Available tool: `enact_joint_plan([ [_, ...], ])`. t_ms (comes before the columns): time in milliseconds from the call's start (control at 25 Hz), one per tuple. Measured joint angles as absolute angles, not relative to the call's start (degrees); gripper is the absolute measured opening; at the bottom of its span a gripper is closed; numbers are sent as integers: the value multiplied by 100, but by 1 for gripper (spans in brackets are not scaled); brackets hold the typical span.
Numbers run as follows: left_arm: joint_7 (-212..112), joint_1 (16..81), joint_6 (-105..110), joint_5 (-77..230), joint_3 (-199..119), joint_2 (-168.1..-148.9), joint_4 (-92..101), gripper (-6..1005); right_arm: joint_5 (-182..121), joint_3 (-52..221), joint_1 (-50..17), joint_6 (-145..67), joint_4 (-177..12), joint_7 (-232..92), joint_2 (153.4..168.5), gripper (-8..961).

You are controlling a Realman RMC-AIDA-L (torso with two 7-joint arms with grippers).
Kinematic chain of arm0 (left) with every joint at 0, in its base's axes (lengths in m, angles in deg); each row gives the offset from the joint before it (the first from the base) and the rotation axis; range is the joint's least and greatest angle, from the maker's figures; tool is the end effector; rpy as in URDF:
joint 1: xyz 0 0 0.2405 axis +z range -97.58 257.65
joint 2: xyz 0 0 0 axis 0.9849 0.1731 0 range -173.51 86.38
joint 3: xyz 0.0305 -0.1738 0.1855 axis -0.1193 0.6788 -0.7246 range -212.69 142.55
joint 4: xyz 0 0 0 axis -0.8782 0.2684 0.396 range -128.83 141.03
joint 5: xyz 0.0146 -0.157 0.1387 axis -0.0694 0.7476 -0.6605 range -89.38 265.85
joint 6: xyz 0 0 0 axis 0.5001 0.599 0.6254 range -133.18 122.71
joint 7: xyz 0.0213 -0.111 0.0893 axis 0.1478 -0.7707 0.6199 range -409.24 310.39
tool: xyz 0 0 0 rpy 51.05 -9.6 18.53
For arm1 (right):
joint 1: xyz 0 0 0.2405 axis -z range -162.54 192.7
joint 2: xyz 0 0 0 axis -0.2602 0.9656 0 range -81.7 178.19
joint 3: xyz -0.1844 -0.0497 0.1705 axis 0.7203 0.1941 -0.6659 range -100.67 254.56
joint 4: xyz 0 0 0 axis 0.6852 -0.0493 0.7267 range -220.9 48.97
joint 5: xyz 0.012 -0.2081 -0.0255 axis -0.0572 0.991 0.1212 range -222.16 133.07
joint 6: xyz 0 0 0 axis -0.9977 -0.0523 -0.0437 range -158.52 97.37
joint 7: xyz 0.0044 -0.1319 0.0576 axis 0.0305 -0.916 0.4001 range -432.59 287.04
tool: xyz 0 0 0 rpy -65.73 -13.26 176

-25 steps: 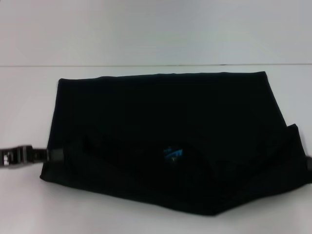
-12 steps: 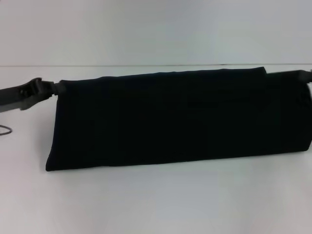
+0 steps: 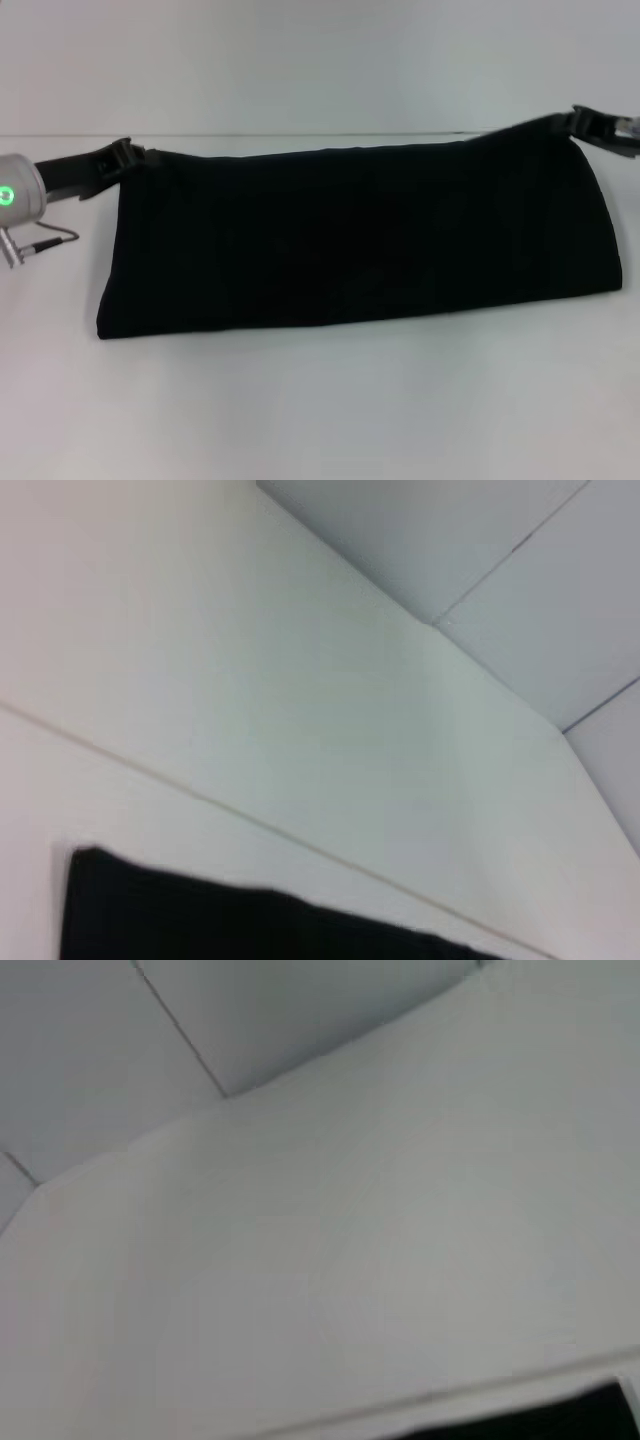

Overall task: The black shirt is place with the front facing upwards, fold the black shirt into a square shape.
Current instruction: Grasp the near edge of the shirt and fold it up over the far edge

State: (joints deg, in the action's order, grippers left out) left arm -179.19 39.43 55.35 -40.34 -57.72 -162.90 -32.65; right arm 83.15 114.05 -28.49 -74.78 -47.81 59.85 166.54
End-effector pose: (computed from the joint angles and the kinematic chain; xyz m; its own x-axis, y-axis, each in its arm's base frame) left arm -0.2845 0.4212 0.0432 0.1264 0.6678 0.7336 0.9912 -0.1139 -0.0672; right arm 0.2639 0.4594 0.0442 0.2989 -0.6065 -0.7367 -0.9496 -0.1124 -0.2927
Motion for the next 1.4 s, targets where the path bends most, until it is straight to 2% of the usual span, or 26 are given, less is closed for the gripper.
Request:
enact_joint_plan([
  [320, -17959, 3759, 4830, -4032, -5832, -16302, -3243, 1, 8316, 11858, -3127, -6292, -4993, 5966, 16743, 90],
  [640, -17967, 3675, 4063, -4031, -6277, -16470, -3221, 1, 8319, 12506, -3360, -5048, -5674, 5945, 16769, 98],
  [1400, -17956, 3484, 3576, -4035, -6364, -16489, -3044, 13, 8319, 12651, -3555, -4787, -5820, 5956, 16745, 117],
])
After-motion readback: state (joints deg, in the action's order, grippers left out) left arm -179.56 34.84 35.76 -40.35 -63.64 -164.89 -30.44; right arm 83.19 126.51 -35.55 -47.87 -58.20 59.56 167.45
